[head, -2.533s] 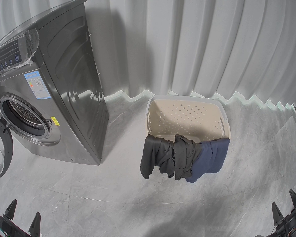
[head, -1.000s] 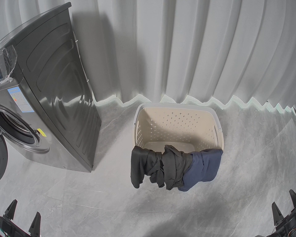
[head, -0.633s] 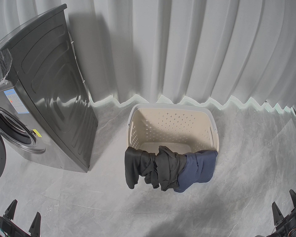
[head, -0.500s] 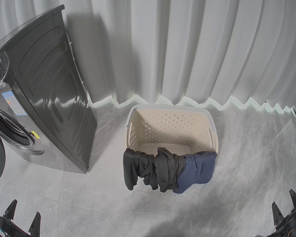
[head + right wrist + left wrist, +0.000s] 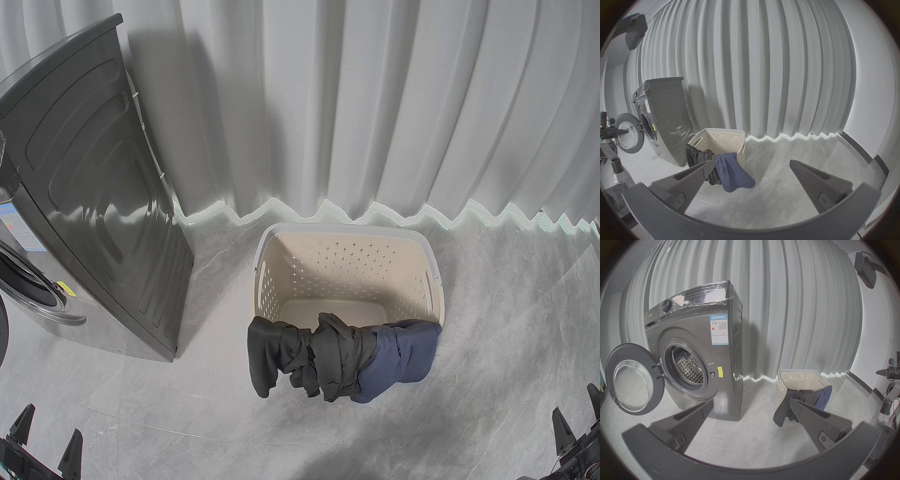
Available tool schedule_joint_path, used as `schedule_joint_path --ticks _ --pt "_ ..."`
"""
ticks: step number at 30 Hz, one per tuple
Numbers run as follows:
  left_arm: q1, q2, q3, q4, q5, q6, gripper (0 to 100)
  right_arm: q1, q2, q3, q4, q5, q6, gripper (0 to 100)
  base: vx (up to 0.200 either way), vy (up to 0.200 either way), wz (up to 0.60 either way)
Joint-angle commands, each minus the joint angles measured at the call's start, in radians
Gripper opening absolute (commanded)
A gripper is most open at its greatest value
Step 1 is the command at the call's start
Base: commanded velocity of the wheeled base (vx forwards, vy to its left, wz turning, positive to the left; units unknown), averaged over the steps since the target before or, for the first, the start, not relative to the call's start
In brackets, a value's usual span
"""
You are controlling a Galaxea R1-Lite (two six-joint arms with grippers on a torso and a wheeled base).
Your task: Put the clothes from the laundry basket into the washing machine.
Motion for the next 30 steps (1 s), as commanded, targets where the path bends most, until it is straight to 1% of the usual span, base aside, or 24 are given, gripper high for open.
schedule_joint_path --ticks 1,2,3,4,6,7,8,10,12,15,20,22,25,30 --pt "0.000 -0.018 0.015 0.000 0.000 -0.001 100 0.001 -0.016 -0.001 -0.037 -0.009 -0.007 100 0.000 0.000 0.00" --pt "0.000 -0.018 0.015 0.000 0.000 -0.001 100 0.001 -0.016 -0.041 -0.071 -0.018 -0.011 100 0.000 0.000 0.00" --pt "0.000 -0.018 0.015 0.000 0.000 -0.001 100 0.001 -0.016 -0.048 -0.074 -0.021 -0.011 100 0.000 0.000 0.00" --pt "0.000 -0.018 0.015 0.000 0.000 0.001 100 0.002 0.010 -0.142 -0.079 -0.024 -0.011 100 0.000 0.000 0.00" --pt "0.000 -0.018 0.015 0.000 0.000 0.001 100 0.007 0.085 -0.183 -0.043 -0.023 -0.011 100 0.000 0.000 0.00" --pt "0.000 -0.018 0.015 0.000 0.000 0.001 100 0.007 0.085 -0.183 -0.043 -0.023 -0.011 100 0.000 0.000 0.00" --pt "0.000 -0.018 0.015 0.000 0.000 0.001 100 0.016 0.160 -0.183 -0.019 -0.020 -0.011 100 0.000 0.000 0.00" --pt "0.000 -0.018 0.015 0.000 0.000 0.001 100 0.027 0.243 -0.171 -0.013 -0.009 -0.007 100 0.000 0.000 0.00" --pt "0.000 -0.018 0.015 0.000 0.000 -0.001 100 0.028 0.363 -0.150 -0.025 0.000 -0.003 100 0.000 0.000 0.00" --pt "0.000 -0.018 0.015 0.000 0.000 -0.001 100 0.028 0.521 -0.146 -0.049 0.014 0.007 100 0.000 0.000 0.00" --pt "0.000 -0.018 0.016 0.000 0.000 -0.001 100 0.027 0.722 -0.145 -0.154 0.054 0.064 100 0.000 0.000 0.00" --pt "0.000 -0.018 0.015 0.000 0.000 -0.001 100 0.030 0.780 -0.143 -0.183 0.054 0.079 100 0.000 0.000 0.00" --pt "0.000 -0.018 0.015 0.000 0.000 -0.001 100 0.031 0.843 -0.142 -0.211 0.055 0.081 100 0.000 0.000 0.00" --pt "0.000 -0.018 0.015 0.000 0.000 -0.001 100 0.062 0.927 -0.148 -0.243 0.054 0.081 100 0.000 0.000 0.00"
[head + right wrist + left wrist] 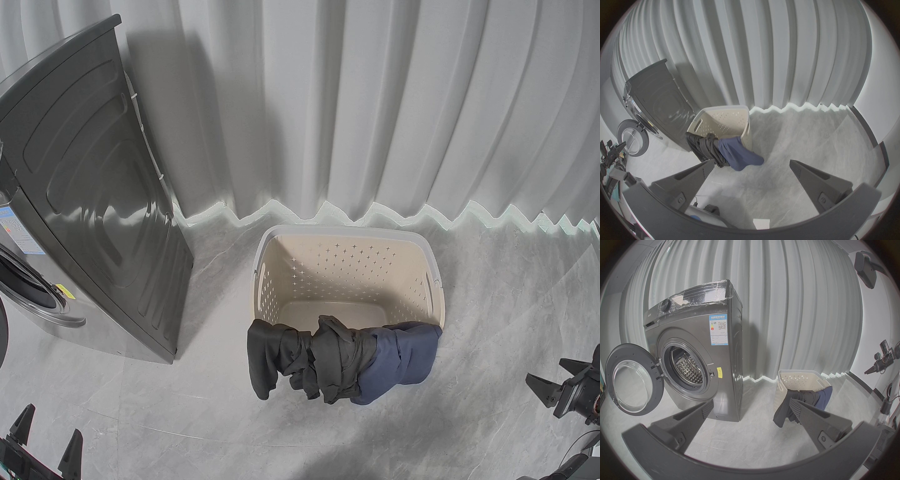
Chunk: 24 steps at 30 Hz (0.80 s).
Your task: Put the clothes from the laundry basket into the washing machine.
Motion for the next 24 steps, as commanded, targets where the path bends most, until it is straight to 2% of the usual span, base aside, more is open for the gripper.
schedule_joint_path --ticks 1,6,16,21,24 --pt "0.000 -0.018 0.015 0.000 0.000 -0.001 100 0.036 0.191 0.000 -0.049 0.005 0.010 100 0.000 0.000 0.00" --pt "0.000 -0.018 0.015 0.000 0.000 -0.001 100 0.065 0.329 -0.001 -0.137 0.003 0.026 100 0.000 0.000 0.00" --pt "0.000 -0.018 0.015 0.000 0.000 -0.001 100 0.070 0.660 0.000 -0.395 0.003 0.038 100 0.000 0.000 0.00" --pt "0.000 -0.018 0.015 0.000 0.000 -0.001 100 0.086 0.709 -0.017 -0.441 0.002 0.036 100 0.000 0.000 0.00" --pt "0.000 -0.018 0.015 0.000 0.000 0.001 100 0.114 0.746 -0.037 -0.445 0.002 0.055 100 0.000 0.000 0.00"
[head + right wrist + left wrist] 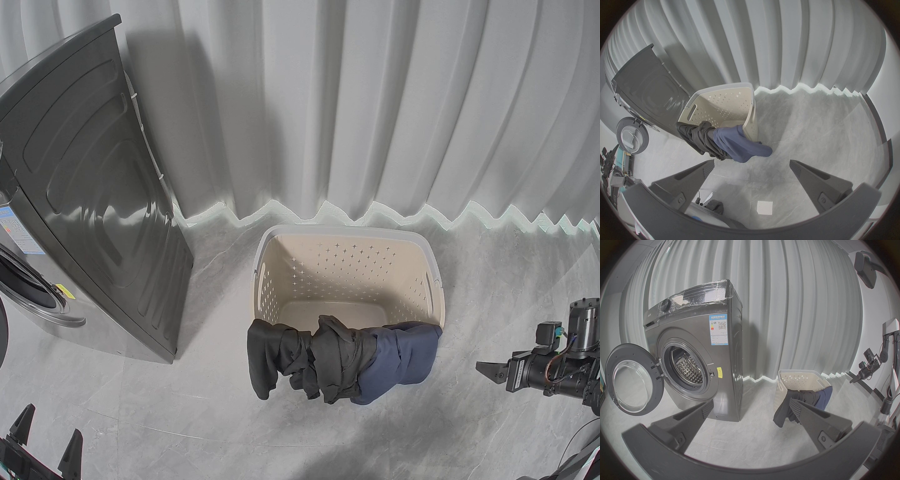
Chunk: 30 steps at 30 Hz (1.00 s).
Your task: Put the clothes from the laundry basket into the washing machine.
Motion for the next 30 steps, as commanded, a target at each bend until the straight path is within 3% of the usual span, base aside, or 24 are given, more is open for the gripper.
schedule_joint_path --ticks 1,10,20,26,30 --pt "0.000 -0.018 0.015 0.000 0.000 0.001 100 0.037 0.103 -0.025 -0.006 0.000 0.016 100 0.000 0.000 0.00" --pt "0.000 -0.018 0.015 0.000 0.000 0.001 100 0.099 0.249 -0.072 -0.047 -0.009 0.036 100 0.000 0.000 0.00" --pt "0.000 -0.018 0.015 0.000 0.000 0.001 100 0.159 0.449 -0.074 -0.270 -0.043 0.054 100 0.000 0.000 0.00" --pt "0.000 -0.018 0.015 0.000 0.000 0.001 100 0.159 0.495 -0.077 -0.354 -0.048 0.060 100 -0.200 0.000 0.00" --pt "0.000 -0.018 0.016 0.000 0.000 0.001 100 0.169 0.507 -0.106 -0.368 -0.046 0.060 100 0.000 0.000 0.00"
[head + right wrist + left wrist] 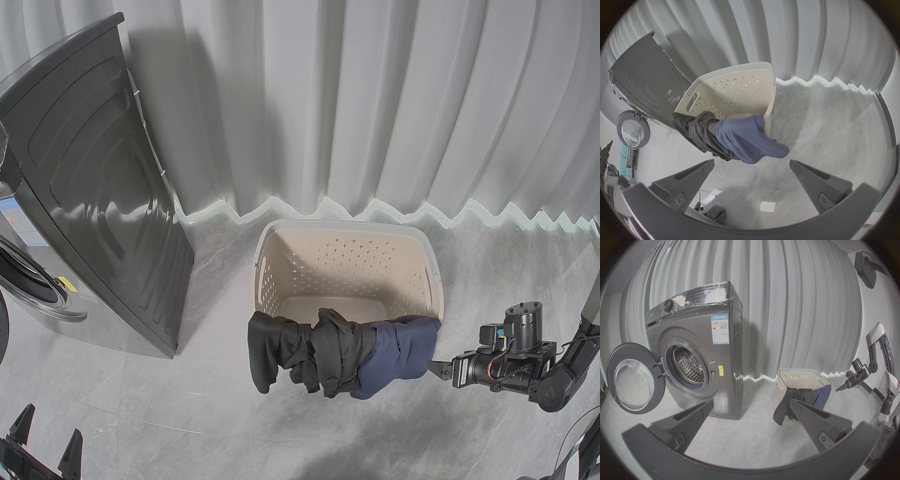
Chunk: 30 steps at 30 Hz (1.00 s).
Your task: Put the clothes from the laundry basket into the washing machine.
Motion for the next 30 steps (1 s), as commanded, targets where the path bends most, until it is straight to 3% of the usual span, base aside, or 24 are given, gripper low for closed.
schedule_joint_path --ticks 1,8,23,27,30 --pt "0.000 -0.018 0.015 0.000 0.000 0.000 100 0.015 0.032 -0.025 -0.002 0.002 0.000 100 0.000 0.000 0.00" --pt "0.000 -0.018 0.015 0.000 0.000 -0.002 100 0.036 0.037 -0.079 -0.002 0.000 0.008 100 0.000 0.000 0.00" --pt "0.000 -0.018 0.015 0.000 0.000 -0.002 100 0.042 0.086 -0.075 -0.024 -0.003 0.009 100 0.040 0.000 0.00" --pt "0.000 -0.018 0.015 0.000 0.000 -0.002 100 0.049 0.126 -0.074 -0.056 -0.041 0.008 100 0.000 0.000 0.00" --pt "0.000 -0.018 0.015 -0.002 0.000 -0.002 100 0.056 0.141 -0.072 -0.065 -0.044 0.008 100 0.000 0.000 0.00"
